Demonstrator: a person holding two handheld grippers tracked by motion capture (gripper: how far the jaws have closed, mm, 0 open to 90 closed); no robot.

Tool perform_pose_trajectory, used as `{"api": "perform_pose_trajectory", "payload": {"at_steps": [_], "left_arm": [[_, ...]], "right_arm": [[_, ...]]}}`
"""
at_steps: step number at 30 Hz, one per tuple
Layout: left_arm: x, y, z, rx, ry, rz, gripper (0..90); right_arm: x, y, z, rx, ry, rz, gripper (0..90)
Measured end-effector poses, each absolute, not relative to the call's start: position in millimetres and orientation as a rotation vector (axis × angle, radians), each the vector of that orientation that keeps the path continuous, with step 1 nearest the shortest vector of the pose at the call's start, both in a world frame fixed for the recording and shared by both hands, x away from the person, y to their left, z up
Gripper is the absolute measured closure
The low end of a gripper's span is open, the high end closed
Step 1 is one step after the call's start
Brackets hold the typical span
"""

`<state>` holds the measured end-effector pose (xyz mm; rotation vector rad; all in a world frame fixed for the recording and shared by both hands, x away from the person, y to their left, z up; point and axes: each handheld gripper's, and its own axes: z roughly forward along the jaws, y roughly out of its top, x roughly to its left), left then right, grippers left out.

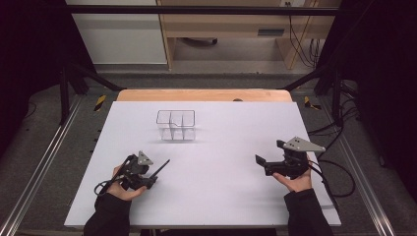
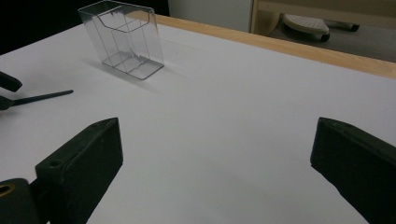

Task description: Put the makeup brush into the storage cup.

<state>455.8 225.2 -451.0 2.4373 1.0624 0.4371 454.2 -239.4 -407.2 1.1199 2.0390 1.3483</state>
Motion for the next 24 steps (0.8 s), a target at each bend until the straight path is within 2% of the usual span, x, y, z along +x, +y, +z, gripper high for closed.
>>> {"api": "perform_pose_trajectory", "payload": {"at_steps": [13, 18, 24], "left_arm": [[455.5, 224.1, -453.0, 2.484, 1.041, 0.395, 75.3], [455.7, 224.9, -453.9, 2.493, 1.042, 0.387, 80.4], [455.4, 226.2, -453.8, 2.499, 1.03, 0.378, 81.5]], "right_arm": [[454.5, -239.0, -407.7, 1.117, 2.043, 1.346, 2.7], [454.4, -239.0, -407.6, 1.118, 2.043, 1.347, 2.7], [454.5, -238.8, -407.8, 1.116, 2.044, 1.347, 2.7]]}}
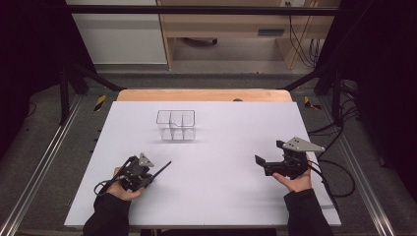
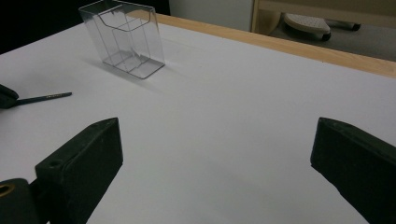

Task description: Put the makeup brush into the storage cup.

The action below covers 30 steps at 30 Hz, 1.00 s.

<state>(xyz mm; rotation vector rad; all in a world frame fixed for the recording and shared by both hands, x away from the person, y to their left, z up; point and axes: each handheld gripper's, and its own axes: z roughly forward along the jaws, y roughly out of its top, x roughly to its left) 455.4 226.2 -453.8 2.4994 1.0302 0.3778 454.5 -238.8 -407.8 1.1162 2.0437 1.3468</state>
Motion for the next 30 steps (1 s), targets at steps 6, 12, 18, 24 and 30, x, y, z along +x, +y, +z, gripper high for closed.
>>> {"api": "perform_pose_trajectory", "payload": {"at_steps": [6, 12, 18, 24, 30], "left_arm": [[456.3, 226.3, -453.3, 2.498, 1.032, 0.391, 77.3], [456.8, 228.2, -445.5, 2.468, 1.028, 0.399, 59.2], [456.2, 225.2, -438.6, 2.448, 1.019, 0.413, 45.8], [458.4, 221.7, -433.3, 2.456, 1.009, 0.417, 36.6], [463.6, 219.6, -429.9, 2.474, 1.006, 0.399, 34.0]], "right_arm": [[454.5, -238.7, -407.9, 1.115, 2.045, 1.348, 2.7], [454.5, -238.9, -407.6, 1.115, 2.045, 1.35, 2.7], [454.2, -239.2, -407.2, 1.121, 2.042, 1.357, 2.7], [453.2, -240.8, -405.5, 1.123, 2.034, 1.368, 2.8], [452.3, -241.1, -405.1, 1.123, 2.034, 1.367, 2.9]]}}
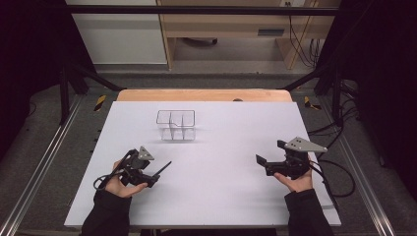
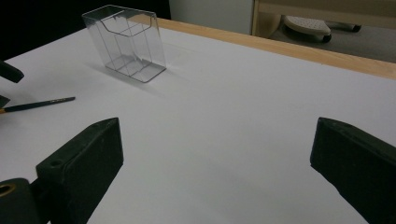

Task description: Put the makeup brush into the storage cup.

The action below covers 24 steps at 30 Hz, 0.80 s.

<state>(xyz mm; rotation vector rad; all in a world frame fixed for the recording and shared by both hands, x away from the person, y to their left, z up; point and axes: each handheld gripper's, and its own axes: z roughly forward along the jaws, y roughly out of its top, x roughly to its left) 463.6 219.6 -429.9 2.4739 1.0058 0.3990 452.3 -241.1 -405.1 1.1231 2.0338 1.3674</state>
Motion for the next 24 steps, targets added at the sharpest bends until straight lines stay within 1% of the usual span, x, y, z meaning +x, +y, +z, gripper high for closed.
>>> {"api": "perform_pose_trajectory", "payload": {"at_steps": [4, 8, 11, 18, 24], "left_arm": [[469.9, 215.2, -428.7, 2.526, 0.996, 0.397, 35.0], [477.6, 207.8, -432.0, 2.601, 0.989, 0.353, 38.1], [480.1, 203.7, -433.7, 2.636, 0.983, 0.34, 42.8], [481.8, 202.8, -435.2, 2.645, 0.981, 0.31, 56.7], [483.4, 203.2, -438.3, 2.651, 0.988, 0.291, 65.5]], "right_arm": [[452.6, -240.7, -405.6, 1.126, 2.037, 1.359, 2.9], [452.6, -241.2, -405.4, 1.125, 2.036, 1.358, 2.9], [452.5, -241.6, -405.0, 1.125, 2.035, 1.362, 2.9], [452.3, -241.2, -405.1, 1.126, 2.036, 1.366, 2.9], [452.3, -240.6, -405.6, 1.128, 2.038, 1.365, 2.9]]}}
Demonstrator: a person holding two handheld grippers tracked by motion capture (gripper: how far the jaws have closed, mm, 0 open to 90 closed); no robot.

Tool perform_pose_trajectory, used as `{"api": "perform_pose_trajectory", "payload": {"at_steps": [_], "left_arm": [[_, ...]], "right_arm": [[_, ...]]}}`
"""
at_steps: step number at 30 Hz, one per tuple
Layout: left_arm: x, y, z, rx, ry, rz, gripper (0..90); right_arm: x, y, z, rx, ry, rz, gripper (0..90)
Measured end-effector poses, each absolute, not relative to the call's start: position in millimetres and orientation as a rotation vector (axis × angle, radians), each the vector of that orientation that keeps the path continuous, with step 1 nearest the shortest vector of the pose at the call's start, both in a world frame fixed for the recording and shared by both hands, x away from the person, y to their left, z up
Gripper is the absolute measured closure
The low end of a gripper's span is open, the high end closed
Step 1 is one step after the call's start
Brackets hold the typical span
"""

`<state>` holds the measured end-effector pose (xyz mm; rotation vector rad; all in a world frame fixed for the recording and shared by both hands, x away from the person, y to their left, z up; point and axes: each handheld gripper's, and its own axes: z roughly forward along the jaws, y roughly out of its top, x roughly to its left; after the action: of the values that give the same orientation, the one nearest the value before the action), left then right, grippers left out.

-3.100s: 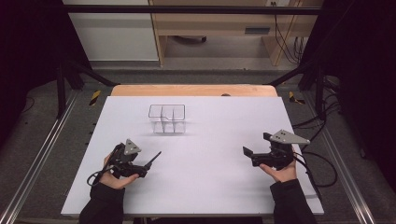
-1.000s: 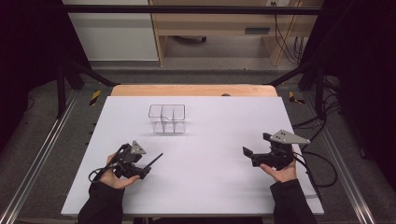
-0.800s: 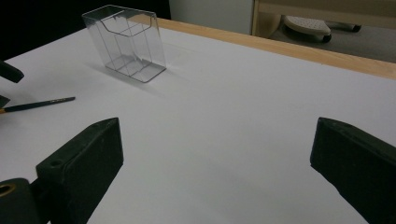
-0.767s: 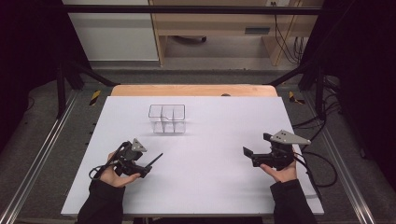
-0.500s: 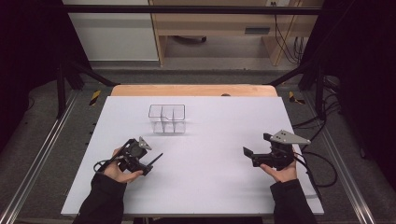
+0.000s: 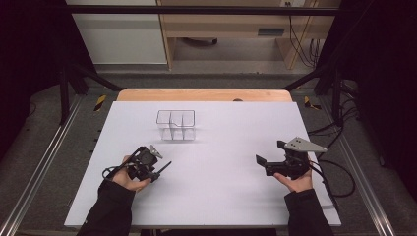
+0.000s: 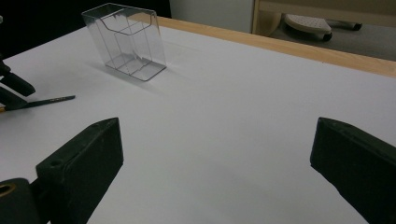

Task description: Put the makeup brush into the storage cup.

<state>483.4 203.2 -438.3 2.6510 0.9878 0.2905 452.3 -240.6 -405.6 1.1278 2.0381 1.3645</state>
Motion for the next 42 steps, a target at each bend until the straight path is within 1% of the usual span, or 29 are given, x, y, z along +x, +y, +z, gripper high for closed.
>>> {"api": "perform_pose_trajectory", "payload": {"at_steps": [7, 14, 24, 31, 38, 42], "left_arm": [[484.9, 201.1, -442.0, 2.671, 0.986, 0.285, 70.7], [484.3, 205.6, -447.1, 2.642, 0.995, 0.238, 74.5], [481.9, 205.1, -448.4, 2.622, 1.016, 0.234, 82.1], [481.7, 204.7, -448.3, 2.622, 1.02, 0.236, 82.7], [481.0, 208.3, -449.0, 2.588, 1.025, 0.223, 82.8], [479.0, 208.8, -448.2, 2.589, 1.004, 0.248, 82.9]], "right_arm": [[452.2, -240.3, -405.8, 1.124, 2.04, 1.366, 2.9], [452.0, -240.3, -405.5, 1.128, 2.039, 1.369, 2.9], [452.0, -240.2, -405.5, 1.128, 2.039, 1.371, 2.9], [452.0, -240.2, -405.5, 1.13, 2.038, 1.37, 2.9], [451.9, -240.7, -405.4, 1.127, 2.041, 1.367, 3.0], [451.8, -240.8, -405.2, 1.127, 2.041, 1.367, 3.0]]}}
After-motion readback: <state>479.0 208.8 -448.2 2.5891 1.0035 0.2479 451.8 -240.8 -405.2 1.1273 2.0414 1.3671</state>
